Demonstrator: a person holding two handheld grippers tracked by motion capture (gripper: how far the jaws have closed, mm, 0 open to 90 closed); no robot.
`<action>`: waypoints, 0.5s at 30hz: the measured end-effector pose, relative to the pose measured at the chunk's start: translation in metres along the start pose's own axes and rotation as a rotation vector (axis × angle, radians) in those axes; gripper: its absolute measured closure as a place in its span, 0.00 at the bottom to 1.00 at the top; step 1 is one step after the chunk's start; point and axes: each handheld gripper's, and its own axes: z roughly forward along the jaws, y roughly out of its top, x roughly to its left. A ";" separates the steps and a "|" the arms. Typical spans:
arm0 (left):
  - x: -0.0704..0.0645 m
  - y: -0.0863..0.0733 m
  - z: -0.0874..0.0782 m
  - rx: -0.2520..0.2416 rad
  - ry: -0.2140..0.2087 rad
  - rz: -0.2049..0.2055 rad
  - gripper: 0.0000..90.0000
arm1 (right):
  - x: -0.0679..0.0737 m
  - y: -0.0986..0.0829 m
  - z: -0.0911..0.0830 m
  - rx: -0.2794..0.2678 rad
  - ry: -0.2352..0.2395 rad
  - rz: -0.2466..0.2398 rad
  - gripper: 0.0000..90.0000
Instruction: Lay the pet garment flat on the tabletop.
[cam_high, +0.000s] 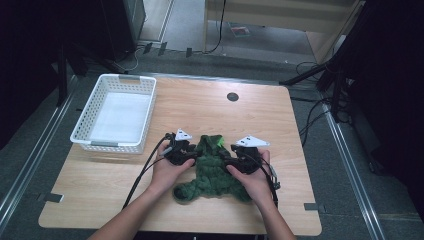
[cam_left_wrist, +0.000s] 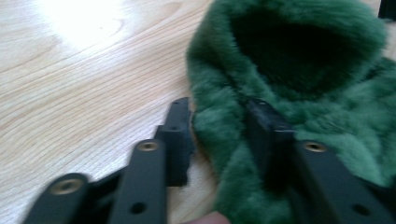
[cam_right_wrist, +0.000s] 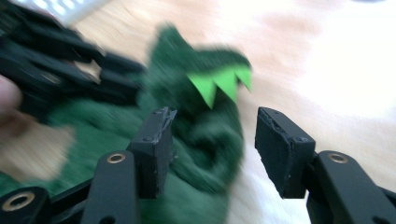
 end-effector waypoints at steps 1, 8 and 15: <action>-0.001 -0.001 0.000 -0.003 -0.002 0.007 0.77 | 0.003 0.003 0.001 0.003 0.012 -0.025 0.51; 0.001 -0.004 -0.001 -0.011 -0.024 0.007 0.92 | 0.008 0.010 0.039 0.127 -0.017 -0.048 0.75; 0.005 -0.003 -0.004 0.008 -0.012 -0.004 0.94 | -0.012 0.048 0.031 0.003 -0.107 -0.055 0.97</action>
